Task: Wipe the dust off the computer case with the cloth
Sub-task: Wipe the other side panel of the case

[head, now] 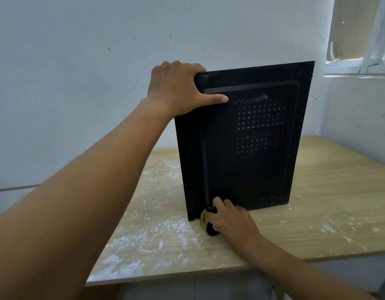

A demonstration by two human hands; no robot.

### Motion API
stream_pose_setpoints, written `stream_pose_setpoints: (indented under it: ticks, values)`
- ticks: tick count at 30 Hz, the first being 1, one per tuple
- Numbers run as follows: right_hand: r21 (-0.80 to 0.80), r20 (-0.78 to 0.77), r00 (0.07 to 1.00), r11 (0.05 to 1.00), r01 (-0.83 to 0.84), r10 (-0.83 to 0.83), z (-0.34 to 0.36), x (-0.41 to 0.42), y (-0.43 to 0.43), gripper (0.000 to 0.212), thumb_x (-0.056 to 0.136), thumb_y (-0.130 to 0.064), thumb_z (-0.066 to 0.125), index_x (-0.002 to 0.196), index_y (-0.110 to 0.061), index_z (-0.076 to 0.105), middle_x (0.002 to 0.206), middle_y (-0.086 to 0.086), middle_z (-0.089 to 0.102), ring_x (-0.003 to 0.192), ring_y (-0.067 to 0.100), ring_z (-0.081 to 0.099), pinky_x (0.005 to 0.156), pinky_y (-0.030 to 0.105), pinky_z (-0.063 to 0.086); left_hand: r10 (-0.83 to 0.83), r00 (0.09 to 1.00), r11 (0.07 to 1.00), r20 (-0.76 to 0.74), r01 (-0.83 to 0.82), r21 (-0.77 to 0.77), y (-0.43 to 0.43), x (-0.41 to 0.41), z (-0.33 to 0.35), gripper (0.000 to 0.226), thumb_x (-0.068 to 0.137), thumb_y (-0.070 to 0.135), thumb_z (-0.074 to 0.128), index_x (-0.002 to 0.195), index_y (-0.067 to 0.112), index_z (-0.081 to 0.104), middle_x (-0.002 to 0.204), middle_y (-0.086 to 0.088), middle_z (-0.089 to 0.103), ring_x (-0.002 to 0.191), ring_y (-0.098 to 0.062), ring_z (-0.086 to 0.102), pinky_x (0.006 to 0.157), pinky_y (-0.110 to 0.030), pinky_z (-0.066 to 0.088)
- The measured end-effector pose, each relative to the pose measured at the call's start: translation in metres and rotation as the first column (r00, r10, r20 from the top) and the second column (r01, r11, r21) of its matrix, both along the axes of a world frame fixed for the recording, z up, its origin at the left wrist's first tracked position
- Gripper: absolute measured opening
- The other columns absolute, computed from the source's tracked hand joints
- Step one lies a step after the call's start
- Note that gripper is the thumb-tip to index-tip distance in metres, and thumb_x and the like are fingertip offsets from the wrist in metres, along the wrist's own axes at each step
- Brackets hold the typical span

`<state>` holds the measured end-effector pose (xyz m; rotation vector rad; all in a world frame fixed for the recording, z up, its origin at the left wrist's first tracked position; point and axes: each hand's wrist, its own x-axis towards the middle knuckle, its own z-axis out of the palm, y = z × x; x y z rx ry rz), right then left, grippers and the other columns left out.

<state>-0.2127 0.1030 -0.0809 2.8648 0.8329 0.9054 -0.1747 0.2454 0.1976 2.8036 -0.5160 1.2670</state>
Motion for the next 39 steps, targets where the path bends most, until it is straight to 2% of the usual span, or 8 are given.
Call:
stream_pose_setpoints:
  ticks: [10, 21, 29, 32, 35, 39]
  values:
    - [0.062, 0.011, 0.997, 0.995, 0.08, -0.081, -0.003, -0.003, -0.037, 0.047, 0.042, -0.005, 0.091, 0.08, -0.023, 0.071, 0.079, 0.004, 0.05, 0.053, 0.015, 0.048, 0.036, 0.023, 0.034, 0.004, 1.0, 1.0, 0.009, -0.004, -0.003, -0.001, 0.001, -0.001, 0.082, 0.063, 0.091, 0.051, 0.122, 0.035, 0.063, 0.105, 0.005, 0.07, 0.102, -0.025, 0.062, 0.08, -0.031, 0.033]
    - [0.075, 0.059, 0.998, 0.997, -0.021, 0.017, -0.006, 0.005, -0.023, 0.043, 0.046, -0.009, 0.091, 0.081, -0.024, 0.07, 0.082, 0.002, 0.055, 0.054, 0.013, 0.05, 0.034, 0.021, 0.036, -0.002, 1.0, 0.999, 0.01, 0.002, -0.034, -0.002, -0.001, -0.001, 0.08, 0.062, 0.09, 0.054, 0.12, 0.036, 0.064, 0.102, 0.005, 0.07, 0.101, -0.024, 0.062, 0.079, -0.029, 0.033]
    - [0.196, 0.128, 0.986, 0.971, -0.134, 0.11, 0.012, 0.002, 0.001, 0.049, 0.056, -0.012, 0.087, 0.101, -0.023, 0.071, 0.089, 0.002, 0.055, 0.061, 0.014, 0.055, 0.038, 0.021, 0.038, -0.002, 1.0, 0.999, -0.004, 0.002, -0.032, -0.002, -0.002, -0.002, 0.079, 0.063, 0.089, 0.054, 0.12, 0.035, 0.064, 0.103, 0.007, 0.07, 0.101, -0.023, 0.062, 0.079, -0.028, 0.032]
    - [0.308, 0.167, 0.979, 0.937, -0.166, 0.119, 0.042, 0.007, 0.021, 0.058, 0.055, -0.017, 0.089, 0.109, -0.023, 0.068, 0.093, 0.003, 0.055, 0.064, 0.015, 0.056, 0.042, 0.022, 0.045, -0.006, 1.0, 1.0, 0.002, 0.006, -0.029, -0.002, -0.002, -0.002, 0.078, 0.064, 0.089, 0.055, 0.119, 0.035, 0.065, 0.102, 0.006, 0.07, 0.1, -0.022, 0.062, 0.079, -0.028, 0.032]
    - [0.442, 0.218, 0.972, 0.879, -0.182, 0.091, 0.073, 0.009, 0.036, 0.058, 0.058, -0.018, 0.09, 0.111, -0.022, 0.067, 0.1, 0.005, 0.055, 0.067, 0.016, 0.058, 0.043, 0.023, 0.047, -0.01, 1.0, 0.999, 0.017, 0.01, -0.033, -0.001, -0.001, -0.002, 0.078, 0.064, 0.089, 0.055, 0.119, 0.035, 0.065, 0.103, 0.007, 0.07, 0.101, -0.022, 0.062, 0.078, -0.028, 0.032]
    - [0.418, 0.259, 0.961, 0.886, -0.203, 0.098, 0.077, 0.01, 0.044, 0.055, 0.058, -0.008, 0.088, 0.107, -0.02, 0.067, 0.099, 0.008, 0.056, 0.066, 0.019, 0.058, 0.041, 0.023, 0.043, -0.009, 1.0, 1.0, 0.021, 0.01, -0.028, -0.001, 0.001, -0.003, 0.079, 0.063, 0.09, 0.054, 0.12, 0.036, 0.065, 0.102, 0.007, 0.07, 0.099, -0.022, 0.063, 0.078, -0.029, 0.033]
